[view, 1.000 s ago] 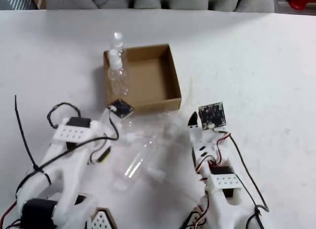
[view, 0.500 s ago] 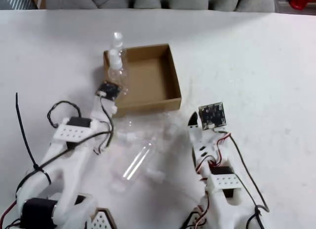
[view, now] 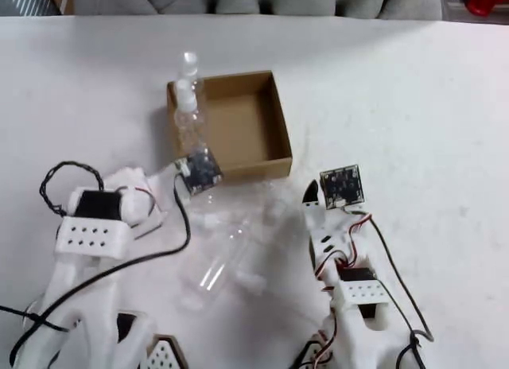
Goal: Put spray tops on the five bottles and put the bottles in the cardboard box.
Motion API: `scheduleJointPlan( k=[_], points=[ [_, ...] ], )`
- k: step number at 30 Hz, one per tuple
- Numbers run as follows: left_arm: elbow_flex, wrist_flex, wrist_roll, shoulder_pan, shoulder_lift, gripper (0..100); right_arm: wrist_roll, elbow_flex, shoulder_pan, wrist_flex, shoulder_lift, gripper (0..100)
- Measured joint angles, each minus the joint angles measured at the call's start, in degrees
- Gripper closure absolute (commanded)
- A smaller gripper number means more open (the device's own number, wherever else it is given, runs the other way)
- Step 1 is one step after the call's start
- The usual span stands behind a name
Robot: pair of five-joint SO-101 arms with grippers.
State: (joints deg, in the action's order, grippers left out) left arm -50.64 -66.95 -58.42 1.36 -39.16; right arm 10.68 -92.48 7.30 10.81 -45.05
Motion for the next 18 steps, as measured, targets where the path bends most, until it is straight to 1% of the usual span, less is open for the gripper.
scheduleJointPlan(
  k=[2, 4, 6, 8, 10, 13, 16, 18],
  points=[
    [0.0, -0.53, -3.34, 0.53, -0.18, 80, 0.0, 0.0, 0.0, 0.0, 0.0, 98.4],
    [0.0, -1.85, -6.86, 1.41, -0.26, 75, 0.0, 0.0, 0.0, 0.0, 0.0, 98.4],
    [0.0, -3.87, -11.6, 2.29, -0.53, 75, 0.0, 0.0, 0.0, 0.0, 0.0, 98.4],
    [0.0, -5.71, -18.55, 3.69, -0.7, 78, 0.0, 0.0, 0.0, 0.0, 0.0, 98.4],
    [0.0, -7.12, -28.22, 5.36, -0.7, 80, 0.0, 0.0, 0.0, 0.0, 0.0, 98.4],
    [0.0, -7.82, -41.49, 8.09, -0.7, 79, 0.0, 0.0, 0.0, 0.0, 0.0, 98.4],
    [0.0, -7.82, -49.49, 10.37, -0.7, 79, 0.0, 0.0, 0.0, 0.0, 0.0, 98.4],
    [0.0, -7.82, -52.48, 11.43, -0.7, 79, 0.0, 0.0, 0.0, 0.0, 0.0, 98.4]
  ],
)
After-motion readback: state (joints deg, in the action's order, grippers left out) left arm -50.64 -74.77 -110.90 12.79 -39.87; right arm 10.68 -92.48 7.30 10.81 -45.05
